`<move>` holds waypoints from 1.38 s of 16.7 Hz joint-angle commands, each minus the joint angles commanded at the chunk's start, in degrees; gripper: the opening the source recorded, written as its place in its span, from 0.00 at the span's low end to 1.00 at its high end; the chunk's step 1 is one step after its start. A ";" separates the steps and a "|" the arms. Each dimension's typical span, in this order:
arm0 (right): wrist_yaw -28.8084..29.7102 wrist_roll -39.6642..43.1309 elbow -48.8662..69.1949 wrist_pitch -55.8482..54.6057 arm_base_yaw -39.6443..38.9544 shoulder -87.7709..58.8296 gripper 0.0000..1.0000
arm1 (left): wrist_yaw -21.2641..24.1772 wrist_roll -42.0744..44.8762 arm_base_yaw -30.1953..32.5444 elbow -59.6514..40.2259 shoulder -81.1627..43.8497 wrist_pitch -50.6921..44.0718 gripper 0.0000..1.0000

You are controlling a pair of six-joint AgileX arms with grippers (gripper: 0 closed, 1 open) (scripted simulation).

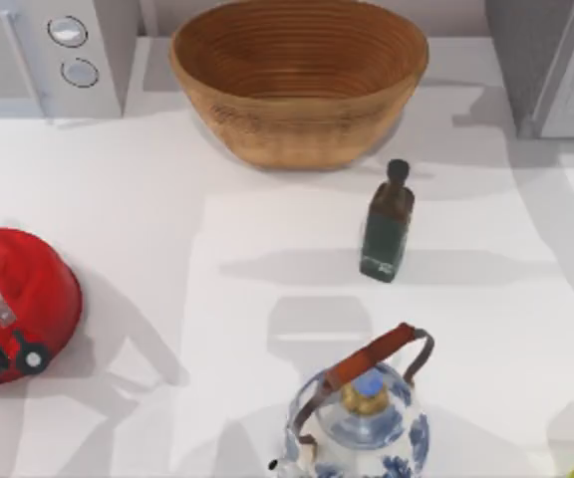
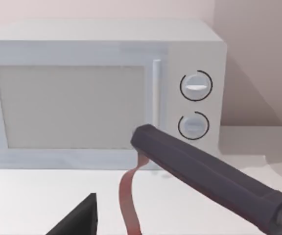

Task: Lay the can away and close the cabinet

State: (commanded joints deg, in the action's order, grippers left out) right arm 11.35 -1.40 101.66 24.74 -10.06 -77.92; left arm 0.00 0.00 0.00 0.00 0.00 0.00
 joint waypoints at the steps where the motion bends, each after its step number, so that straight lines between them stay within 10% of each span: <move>1: 0.03 -0.16 1.89 0.60 0.33 -1.74 0.00 | 0.00 0.00 0.00 0.00 0.00 0.00 1.00; 13: -3.36 -0.59 50.68 12.34 4.08 -36.73 0.00 | 0.00 0.00 0.00 0.00 0.00 0.00 1.00; 21: -4.17 0.35 56.08 13.95 4.46 -41.54 0.00 | 0.00 0.00 0.00 0.00 0.00 0.00 1.00; 23: -4.17 0.35 56.08 13.95 4.46 -41.54 0.15 | 0.00 0.00 0.00 0.00 0.00 0.00 1.00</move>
State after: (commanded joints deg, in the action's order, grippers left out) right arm 7.18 -1.04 157.74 38.69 -5.60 -119.46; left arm 0.00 0.00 0.00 0.00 0.00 0.00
